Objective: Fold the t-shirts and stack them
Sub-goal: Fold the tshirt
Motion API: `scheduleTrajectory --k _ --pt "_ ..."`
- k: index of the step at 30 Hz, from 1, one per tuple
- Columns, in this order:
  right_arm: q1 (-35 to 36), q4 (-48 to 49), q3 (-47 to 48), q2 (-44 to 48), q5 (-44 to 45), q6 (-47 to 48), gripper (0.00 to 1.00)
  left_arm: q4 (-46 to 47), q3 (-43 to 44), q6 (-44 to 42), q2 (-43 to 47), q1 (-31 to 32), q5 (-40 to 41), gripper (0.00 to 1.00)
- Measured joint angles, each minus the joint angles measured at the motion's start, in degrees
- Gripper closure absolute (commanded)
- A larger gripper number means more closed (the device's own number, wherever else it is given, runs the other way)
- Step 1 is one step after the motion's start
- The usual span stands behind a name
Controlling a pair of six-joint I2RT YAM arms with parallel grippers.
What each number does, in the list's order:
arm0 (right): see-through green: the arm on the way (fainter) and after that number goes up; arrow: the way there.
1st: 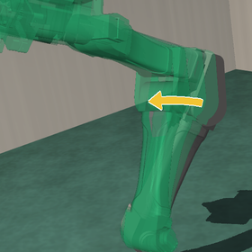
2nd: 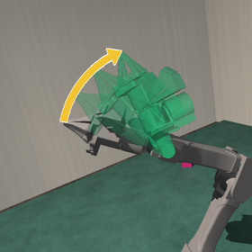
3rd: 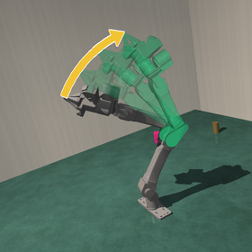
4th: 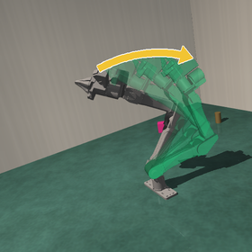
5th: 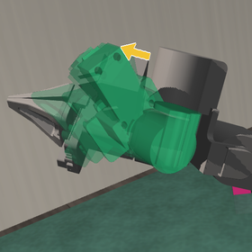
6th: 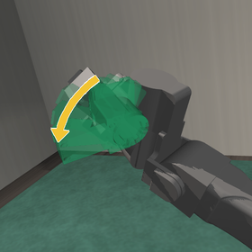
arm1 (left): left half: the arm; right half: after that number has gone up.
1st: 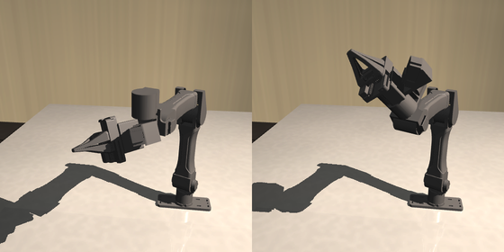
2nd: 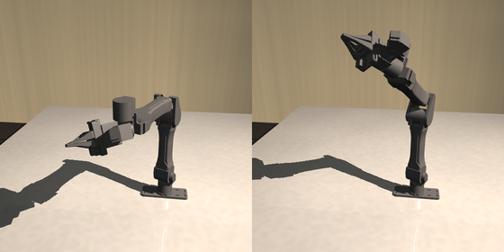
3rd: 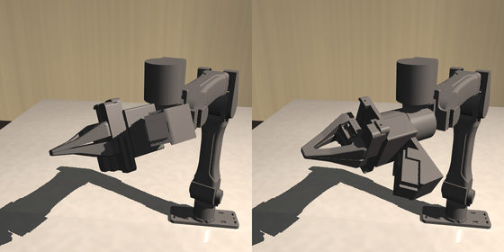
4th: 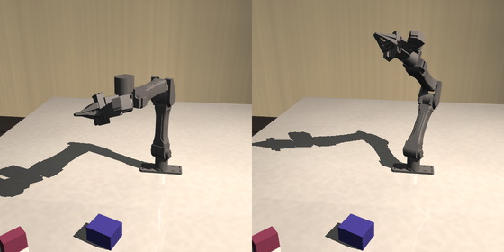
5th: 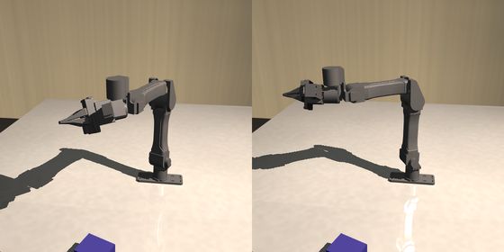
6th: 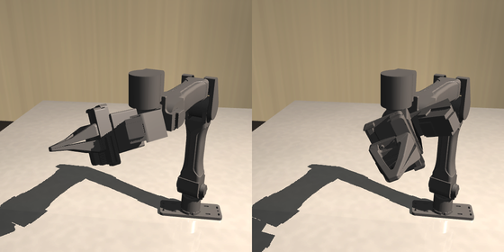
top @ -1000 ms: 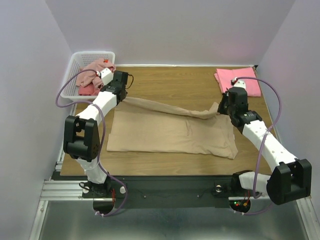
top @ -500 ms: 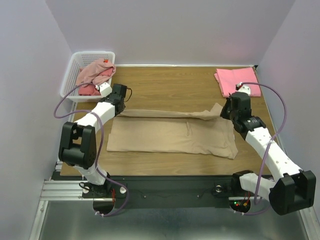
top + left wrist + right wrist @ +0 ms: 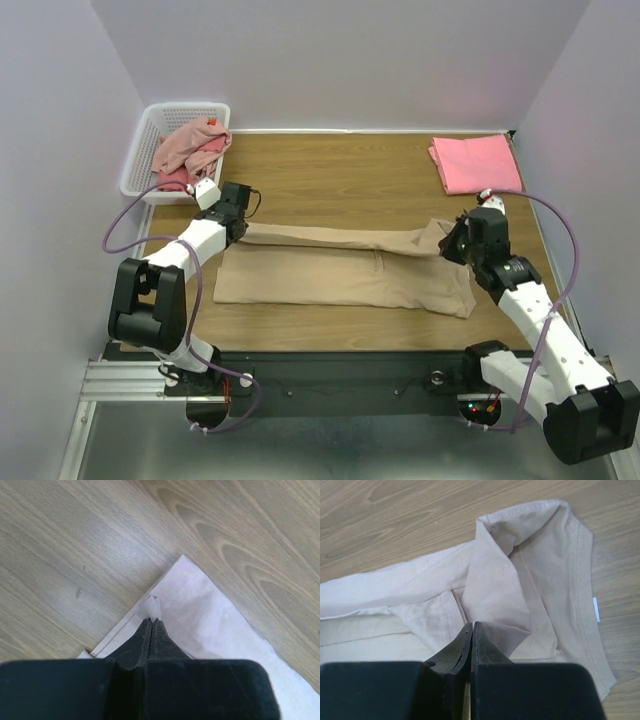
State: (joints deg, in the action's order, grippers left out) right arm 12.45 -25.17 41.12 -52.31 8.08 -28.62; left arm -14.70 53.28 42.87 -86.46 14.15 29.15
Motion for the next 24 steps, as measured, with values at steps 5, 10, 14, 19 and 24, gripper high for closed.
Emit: scheduleTrajectory --k 5,10,14,19,24 --pt "0.0 -2.2 -2.4 2.1 0.1 -1.8 0.99 0.7 -1.5 1.1 -0.4 0.0 -0.1 1.0" --pt "0.0 -4.6 -6.6 2.1 -0.9 -4.6 1.0 1.2 -3.1 2.0 -0.5 0.0 -0.4 1.0" --pt "0.0 -5.6 -10.1 2.4 -2.7 -7.8 0.96 1.7 -4.3 3.1 -0.9 0.0 -0.6 1.0" --pt "0.0 -7.3 -12.1 2.6 -3.2 -12.2 0.47 1.5 -5.8 4.1 -1.8 0.0 -1.5 0.55" --pt "0.0 -8.9 -11.7 2.4 -4.4 -13.6 0.22 -0.2 -5.9 5.0 -1.0 0.0 -2.1 0.17"
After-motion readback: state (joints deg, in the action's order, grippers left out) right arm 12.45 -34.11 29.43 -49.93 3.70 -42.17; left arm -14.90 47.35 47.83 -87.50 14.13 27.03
